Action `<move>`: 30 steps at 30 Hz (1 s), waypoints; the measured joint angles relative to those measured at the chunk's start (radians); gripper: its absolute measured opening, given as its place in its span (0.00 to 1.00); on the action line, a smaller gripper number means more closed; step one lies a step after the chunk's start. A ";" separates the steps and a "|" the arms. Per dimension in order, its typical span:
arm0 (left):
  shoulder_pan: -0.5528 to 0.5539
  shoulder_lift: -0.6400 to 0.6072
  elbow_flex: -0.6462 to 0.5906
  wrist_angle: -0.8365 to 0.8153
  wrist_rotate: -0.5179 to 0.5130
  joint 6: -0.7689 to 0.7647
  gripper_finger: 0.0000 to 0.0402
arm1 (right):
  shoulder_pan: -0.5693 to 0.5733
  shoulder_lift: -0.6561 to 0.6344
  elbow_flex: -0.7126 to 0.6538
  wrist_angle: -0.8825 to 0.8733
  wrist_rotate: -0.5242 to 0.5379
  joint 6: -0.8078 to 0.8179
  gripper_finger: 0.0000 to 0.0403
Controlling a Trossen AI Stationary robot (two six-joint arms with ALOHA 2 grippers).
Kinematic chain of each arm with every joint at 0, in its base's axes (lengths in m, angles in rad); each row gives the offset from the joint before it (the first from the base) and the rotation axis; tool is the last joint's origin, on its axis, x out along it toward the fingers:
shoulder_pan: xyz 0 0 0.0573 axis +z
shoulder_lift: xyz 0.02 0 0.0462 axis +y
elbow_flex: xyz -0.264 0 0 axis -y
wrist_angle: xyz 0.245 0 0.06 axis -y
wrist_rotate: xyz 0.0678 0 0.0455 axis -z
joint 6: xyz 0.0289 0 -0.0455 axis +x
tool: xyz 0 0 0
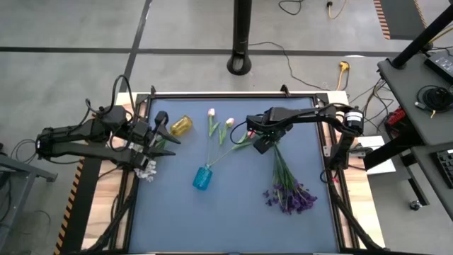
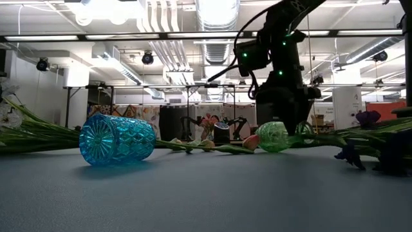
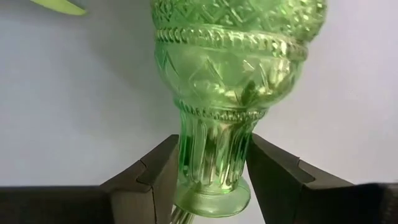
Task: Sort flowers into vase by color
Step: Adjust the green vase, then put the green vase with flowers on the table
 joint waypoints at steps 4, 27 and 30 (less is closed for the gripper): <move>0.000 0.000 0.000 0.000 0.000 0.000 0.40 | -0.001 0.000 0.044 -0.073 0.000 -0.011 0.41; 0.000 0.002 0.000 -0.002 0.000 0.000 0.40 | 0.019 0.000 0.048 0.034 0.039 -0.020 0.48; 0.000 0.002 0.000 -0.002 0.000 0.000 0.40 | 0.026 -0.001 0.032 0.071 0.039 -0.020 0.52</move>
